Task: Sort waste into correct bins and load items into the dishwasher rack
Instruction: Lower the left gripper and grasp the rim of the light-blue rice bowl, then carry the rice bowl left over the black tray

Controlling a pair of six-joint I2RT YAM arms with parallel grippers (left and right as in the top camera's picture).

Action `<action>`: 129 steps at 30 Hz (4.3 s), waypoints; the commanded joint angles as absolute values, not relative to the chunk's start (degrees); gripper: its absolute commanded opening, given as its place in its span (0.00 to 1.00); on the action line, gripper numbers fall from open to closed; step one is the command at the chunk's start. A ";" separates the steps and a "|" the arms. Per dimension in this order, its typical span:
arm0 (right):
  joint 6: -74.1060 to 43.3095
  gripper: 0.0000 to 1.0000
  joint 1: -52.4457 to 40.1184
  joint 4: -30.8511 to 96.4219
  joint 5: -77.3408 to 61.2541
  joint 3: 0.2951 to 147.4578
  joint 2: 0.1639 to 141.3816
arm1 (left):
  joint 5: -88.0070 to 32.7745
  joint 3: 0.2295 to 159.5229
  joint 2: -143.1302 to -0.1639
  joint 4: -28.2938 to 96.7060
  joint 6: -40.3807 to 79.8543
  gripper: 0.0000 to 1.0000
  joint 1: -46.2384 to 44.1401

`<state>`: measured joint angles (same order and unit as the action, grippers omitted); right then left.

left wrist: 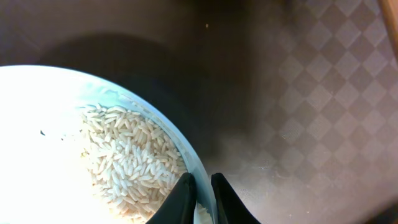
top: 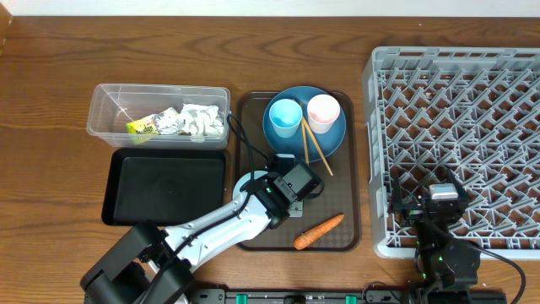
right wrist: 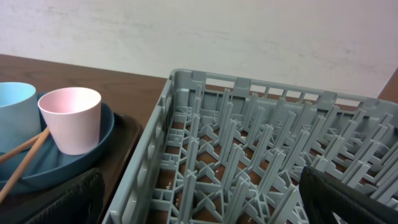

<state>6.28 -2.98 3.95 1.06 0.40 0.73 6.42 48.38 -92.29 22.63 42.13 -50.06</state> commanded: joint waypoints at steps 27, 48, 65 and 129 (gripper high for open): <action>5.85 0.99 -3.07 4.10 1.45 0.30 0.67 | 7.88 48.03 -80.82 29.82 35.31 0.06 -50.15; 5.85 0.99 -3.07 4.08 1.45 0.30 0.67 | 12.69 48.07 -66.65 37.17 34.17 0.06 -49.69; 5.87 0.99 -3.07 4.10 1.45 0.30 0.64 | -0.69 48.07 -57.80 43.18 26.96 0.06 -28.18; 5.85 0.99 -3.07 4.10 1.45 0.30 0.67 | -77.45 42.11 -84.29 44.58 -16.29 0.06 28.34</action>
<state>6.26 -2.98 3.95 1.06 0.40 0.73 -74.46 42.46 -83.57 44.45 -13.67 27.88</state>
